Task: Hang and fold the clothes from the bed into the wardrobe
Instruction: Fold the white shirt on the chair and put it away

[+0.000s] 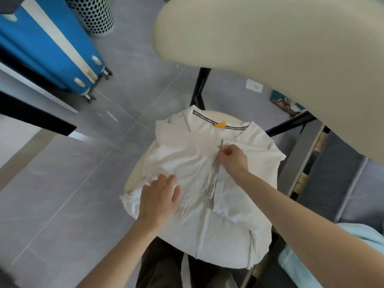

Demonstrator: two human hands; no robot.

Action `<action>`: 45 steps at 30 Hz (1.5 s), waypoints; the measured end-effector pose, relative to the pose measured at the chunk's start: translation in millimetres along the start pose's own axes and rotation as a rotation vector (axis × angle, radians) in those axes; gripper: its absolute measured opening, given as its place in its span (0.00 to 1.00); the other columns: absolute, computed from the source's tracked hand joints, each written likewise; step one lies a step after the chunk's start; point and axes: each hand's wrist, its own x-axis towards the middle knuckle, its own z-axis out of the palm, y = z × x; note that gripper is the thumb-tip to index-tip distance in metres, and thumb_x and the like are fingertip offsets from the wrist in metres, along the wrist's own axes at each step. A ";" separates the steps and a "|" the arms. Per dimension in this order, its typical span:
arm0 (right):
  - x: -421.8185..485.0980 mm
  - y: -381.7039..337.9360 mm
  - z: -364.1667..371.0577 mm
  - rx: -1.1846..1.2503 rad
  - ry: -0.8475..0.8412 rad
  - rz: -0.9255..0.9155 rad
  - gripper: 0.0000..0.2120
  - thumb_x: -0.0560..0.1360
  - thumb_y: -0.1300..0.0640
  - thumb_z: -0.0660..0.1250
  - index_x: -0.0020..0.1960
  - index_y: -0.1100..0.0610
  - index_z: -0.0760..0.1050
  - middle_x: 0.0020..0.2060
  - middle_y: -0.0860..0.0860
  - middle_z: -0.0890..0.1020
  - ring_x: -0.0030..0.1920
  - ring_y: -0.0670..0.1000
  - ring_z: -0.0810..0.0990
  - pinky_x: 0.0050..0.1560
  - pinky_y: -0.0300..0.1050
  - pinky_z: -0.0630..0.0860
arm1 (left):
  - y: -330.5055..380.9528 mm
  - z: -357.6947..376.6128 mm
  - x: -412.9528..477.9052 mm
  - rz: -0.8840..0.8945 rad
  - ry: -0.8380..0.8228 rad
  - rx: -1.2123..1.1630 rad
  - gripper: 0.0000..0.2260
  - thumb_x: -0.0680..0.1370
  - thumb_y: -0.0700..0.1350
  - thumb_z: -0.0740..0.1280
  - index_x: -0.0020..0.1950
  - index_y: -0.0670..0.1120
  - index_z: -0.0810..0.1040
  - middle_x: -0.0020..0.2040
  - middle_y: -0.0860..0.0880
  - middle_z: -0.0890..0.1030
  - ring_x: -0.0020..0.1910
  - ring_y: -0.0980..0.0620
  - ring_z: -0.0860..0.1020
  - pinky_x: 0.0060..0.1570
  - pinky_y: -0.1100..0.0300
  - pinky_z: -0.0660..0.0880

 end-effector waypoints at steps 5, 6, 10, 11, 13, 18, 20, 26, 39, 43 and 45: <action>12.7 14.8 -47.3 -0.299 0.129 -0.232 0.20 0.74 0.61 0.68 0.65 0.56 0.70 0.65 0.54 0.69 0.66 0.55 0.65 0.54 0.42 0.66 | 8.3 -25.5 61.4 0.138 0.123 -0.022 0.16 0.81 0.45 0.60 0.69 0.50 0.70 0.65 0.50 0.71 0.60 0.46 0.72 0.54 0.52 0.68; 18.7 17.2 -55.9 -0.354 0.142 -0.244 0.24 0.73 0.62 0.69 0.67 0.56 0.68 0.68 0.54 0.66 0.68 0.56 0.61 0.58 0.42 0.66 | 9.8 -29.7 79.5 0.157 0.113 -0.014 0.19 0.80 0.44 0.60 0.72 0.50 0.67 0.70 0.49 0.68 0.64 0.46 0.69 0.57 0.52 0.67; 44.0 22.8 -78.2 -0.479 0.042 -0.125 0.41 0.70 0.59 0.74 0.76 0.56 0.55 0.76 0.53 0.55 0.76 0.55 0.50 0.72 0.49 0.59 | 14.1 -39.7 153.6 0.118 -0.060 0.006 0.34 0.78 0.44 0.66 0.78 0.49 0.51 0.79 0.47 0.51 0.77 0.45 0.52 0.70 0.47 0.57; 49.5 24.1 -79.6 -0.496 0.004 -0.094 0.45 0.69 0.58 0.76 0.77 0.56 0.51 0.77 0.53 0.54 0.76 0.54 0.49 0.73 0.49 0.58 | 15.4 -41.2 169.5 0.104 -0.119 0.027 0.38 0.77 0.45 0.68 0.79 0.49 0.47 0.79 0.47 0.48 0.77 0.45 0.48 0.72 0.45 0.54; 59.2 26.2 -79.2 -0.538 -0.042 -0.068 0.51 0.67 0.56 0.77 0.78 0.56 0.47 0.76 0.53 0.56 0.76 0.54 0.51 0.74 0.48 0.56 | 18.0 -42.0 195.1 0.100 -0.218 0.091 0.46 0.74 0.49 0.72 0.79 0.49 0.41 0.79 0.46 0.43 0.78 0.44 0.43 0.73 0.39 0.49; 78.1 21.0 -80.8 -0.661 -0.003 -0.050 0.51 0.59 0.50 0.82 0.74 0.57 0.57 0.66 0.55 0.64 0.68 0.57 0.61 0.69 0.47 0.62 | 19.1 -44.7 224.5 0.115 -0.327 0.031 0.59 0.63 0.50 0.79 0.78 0.49 0.38 0.76 0.44 0.55 0.76 0.46 0.52 0.71 0.35 0.41; 79.7 19.3 -84.6 -0.653 -0.020 -0.040 0.46 0.57 0.50 0.82 0.68 0.56 0.63 0.64 0.55 0.63 0.66 0.56 0.61 0.64 0.46 0.67 | 20.6 -45.7 224.3 0.116 -0.305 0.064 0.59 0.61 0.52 0.80 0.78 0.47 0.41 0.72 0.43 0.58 0.74 0.45 0.57 0.72 0.39 0.41; 72.5 19.5 -81.7 -0.706 -0.031 -0.098 0.23 0.62 0.52 0.80 0.51 0.53 0.72 0.58 0.53 0.71 0.64 0.56 0.66 0.72 0.50 0.54 | 17.0 -40.1 202.5 0.097 -0.084 -0.001 0.36 0.62 0.52 0.80 0.64 0.45 0.69 0.57 0.45 0.76 0.61 0.43 0.71 0.62 0.53 0.60; 75.7 24.8 -81.2 -0.657 -0.007 -0.045 0.24 0.58 0.50 0.81 0.46 0.51 0.72 0.62 0.52 0.66 0.64 0.57 0.61 0.65 0.48 0.60 | 15.5 -48.1 178.0 0.470 -0.028 0.478 0.11 0.75 0.40 0.62 0.54 0.52 0.78 0.46 0.53 0.78 0.52 0.51 0.76 0.74 0.55 0.39; 71.4 28.4 -80.5 -0.546 -0.004 -0.073 0.35 0.60 0.53 0.80 0.60 0.54 0.63 0.52 0.52 0.74 0.60 0.56 0.66 0.59 0.49 0.64 | 16.7 -50.2 169.7 0.422 -0.021 0.389 0.10 0.74 0.36 0.63 0.52 0.47 0.72 0.47 0.48 0.80 0.51 0.45 0.76 0.59 0.56 0.63; 72.2 25.4 -81.9 -0.477 -0.027 0.000 0.41 0.60 0.53 0.80 0.64 0.53 0.59 0.48 0.52 0.72 0.59 0.56 0.67 0.55 0.48 0.65 | 15.7 -54.9 169.5 0.378 -0.010 0.322 0.09 0.74 0.38 0.63 0.53 0.46 0.70 0.46 0.46 0.80 0.46 0.42 0.76 0.40 0.54 0.66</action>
